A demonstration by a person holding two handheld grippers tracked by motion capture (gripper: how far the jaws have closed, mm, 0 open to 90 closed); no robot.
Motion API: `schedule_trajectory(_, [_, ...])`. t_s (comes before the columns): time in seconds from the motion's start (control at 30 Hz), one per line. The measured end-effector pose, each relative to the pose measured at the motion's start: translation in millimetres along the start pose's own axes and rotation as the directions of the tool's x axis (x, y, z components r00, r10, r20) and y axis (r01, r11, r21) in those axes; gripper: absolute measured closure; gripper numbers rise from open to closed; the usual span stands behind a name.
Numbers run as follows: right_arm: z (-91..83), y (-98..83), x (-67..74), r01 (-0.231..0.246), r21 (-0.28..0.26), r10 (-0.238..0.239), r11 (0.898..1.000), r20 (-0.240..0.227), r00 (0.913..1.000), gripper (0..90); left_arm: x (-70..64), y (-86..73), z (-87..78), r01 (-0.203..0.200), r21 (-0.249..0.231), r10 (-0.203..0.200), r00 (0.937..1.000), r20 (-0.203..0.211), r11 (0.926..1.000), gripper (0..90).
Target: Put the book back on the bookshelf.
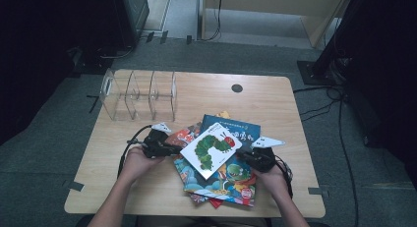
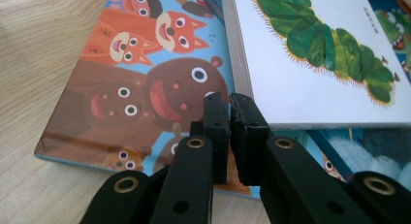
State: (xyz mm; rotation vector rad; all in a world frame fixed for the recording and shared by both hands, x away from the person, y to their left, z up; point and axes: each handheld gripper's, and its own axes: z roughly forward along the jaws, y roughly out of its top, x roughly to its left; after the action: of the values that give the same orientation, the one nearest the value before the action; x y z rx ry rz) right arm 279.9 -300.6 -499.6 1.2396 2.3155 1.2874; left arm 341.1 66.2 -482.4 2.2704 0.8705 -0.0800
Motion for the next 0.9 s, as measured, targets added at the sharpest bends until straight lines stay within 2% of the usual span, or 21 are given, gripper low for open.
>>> schedule_trajectory(0.13, [3.6, 4.1, 0.0, 0.020, 0.008, -0.021, 1.000, 0.007, 0.9998, 90.0, -1.0, -0.5, -5.5, -0.004, -0.018, 0.003, 0.9990, -0.045, 0.9998, 76.6])
schedule_trajectory(0.2, [5.4, 5.3, -0.8, 0.020, 0.006, -0.020, 1.000, 0.002, 0.9998, 90.0, 0.8, 1.1, -8.9, -0.008, -0.028, 0.007, 0.9984, -0.055, 0.9996, 67.3])
schedule_trajectory(0.23, [5.9, 5.7, -0.8, 0.014, 0.006, -0.014, 1.000, 0.000, 0.9999, 90.0, 2.0, 2.6, -10.2, 0.001, -0.029, -0.003, 0.9989, -0.047, 0.9996, 59.7])
schedule_trajectory(0.37, [6.0, 6.5, -0.2, 0.016, 0.011, -0.017, 1.000, 0.008, 0.9998, 90.0, 3.8, 7.6, -13.8, -0.003, -0.045, 0.002, 0.9995, -0.033, 0.9990, 43.5])
schedule_trajectory(0.47, [4.3, 6.1, 2.2, 0.016, 0.024, -0.016, 1.000, 0.001, 0.9999, 90.0, 3.4, 12.4, -11.3, -0.002, -0.036, 0.002, 1.0000, -0.008, 0.9993, 37.8])
schedule_trajectory(0.5, [3.9, 5.7, 3.3, 0.018, 0.026, -0.018, 0.999, -0.004, 0.9998, 90.0, 2.3, 14.4, -9.7, -0.005, -0.027, 0.005, 0.9999, -0.013, 0.9996, 35.2])
schedule_trajectory(0.6, [3.0, 4.3, 6.9, 0.032, 0.028, -0.032, 0.999, -0.005, 0.9995, 90.0, 0.3, 18.4, -6.2, -0.010, -0.014, 0.010, 0.9999, -0.014, 0.9998, 32.7])
schedule_trajectory(0.7, [3.4, 3.6, 8.3, 0.034, 0.024, -0.034, 0.999, -0.003, 0.9994, 90.0, -0.4, 24.1, -0.1, 0.003, -0.005, -0.003, 1.0000, -0.006, 1.0000, 30.8])
schedule_trajectory(0.77, [4.0, 3.4, 8.2, 0.035, 0.019, -0.035, 0.999, -0.003, 0.9994, 90.0, -1.4, 27.6, 4.5, -0.009, -0.009, 0.009, 1.0000, -0.003, 0.9999, 28.3])
schedule_trajectory(0.83, [5.1, 3.4, 8.3, 0.041, 0.012, -0.041, 0.999, -0.003, 0.9991, 90.0, -1.2, 29.3, 7.6, -0.007, -0.002, 0.007, 0.9998, 0.017, 1.0000, 26.5])
schedule_trajectory(0.9, [6.6, 3.8, 8.3, 0.054, 0.005, -0.054, 0.999, 0.001, 0.9985, 90.0, -1.2, 29.9, 9.0, -0.004, 0.003, 0.004, 0.9998, 0.018, 1.0000, 26.4])
